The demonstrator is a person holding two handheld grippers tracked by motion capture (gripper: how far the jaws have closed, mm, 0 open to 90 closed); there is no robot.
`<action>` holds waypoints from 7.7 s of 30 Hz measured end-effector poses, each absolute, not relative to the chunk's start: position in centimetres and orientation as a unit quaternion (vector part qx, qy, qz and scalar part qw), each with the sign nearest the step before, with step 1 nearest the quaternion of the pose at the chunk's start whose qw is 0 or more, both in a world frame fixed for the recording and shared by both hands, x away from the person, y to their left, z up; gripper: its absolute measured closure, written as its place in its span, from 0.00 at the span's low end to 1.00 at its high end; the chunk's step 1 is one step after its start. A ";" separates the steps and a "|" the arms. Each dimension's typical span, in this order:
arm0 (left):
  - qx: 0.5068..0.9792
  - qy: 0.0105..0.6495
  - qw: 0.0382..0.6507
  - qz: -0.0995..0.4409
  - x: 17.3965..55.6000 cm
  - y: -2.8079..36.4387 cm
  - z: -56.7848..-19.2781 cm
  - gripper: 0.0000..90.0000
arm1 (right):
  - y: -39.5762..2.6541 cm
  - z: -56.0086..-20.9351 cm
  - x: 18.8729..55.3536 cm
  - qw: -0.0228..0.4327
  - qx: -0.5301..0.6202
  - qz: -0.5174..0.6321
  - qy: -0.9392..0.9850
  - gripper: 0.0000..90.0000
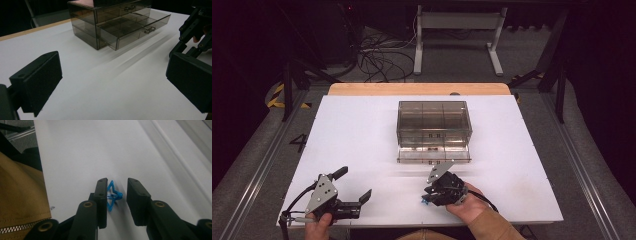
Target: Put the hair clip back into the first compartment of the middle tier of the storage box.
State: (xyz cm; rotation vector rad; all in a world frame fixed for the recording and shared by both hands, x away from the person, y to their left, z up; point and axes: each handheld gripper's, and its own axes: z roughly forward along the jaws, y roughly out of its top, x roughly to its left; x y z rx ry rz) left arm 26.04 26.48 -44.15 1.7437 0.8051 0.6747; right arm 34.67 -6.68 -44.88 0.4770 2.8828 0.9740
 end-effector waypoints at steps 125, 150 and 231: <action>0.725 0.337 0.526 0.291 25.9 26.6 -44.1 0.01 | -4.4 -39.6 39.5 0.192 0.249 0.493 0.811 0.99; 0.725 0.337 0.528 0.289 25.9 26.7 -44.1 0.01 | -3.3 -41.3 40.7 0.164 0.265 0.480 0.820 0.99; 0.723 0.336 0.529 0.290 25.9 26.8 -44.0 0.01 | -8.6 -37.0 39.0 0.152 0.196 0.537 0.806 0.07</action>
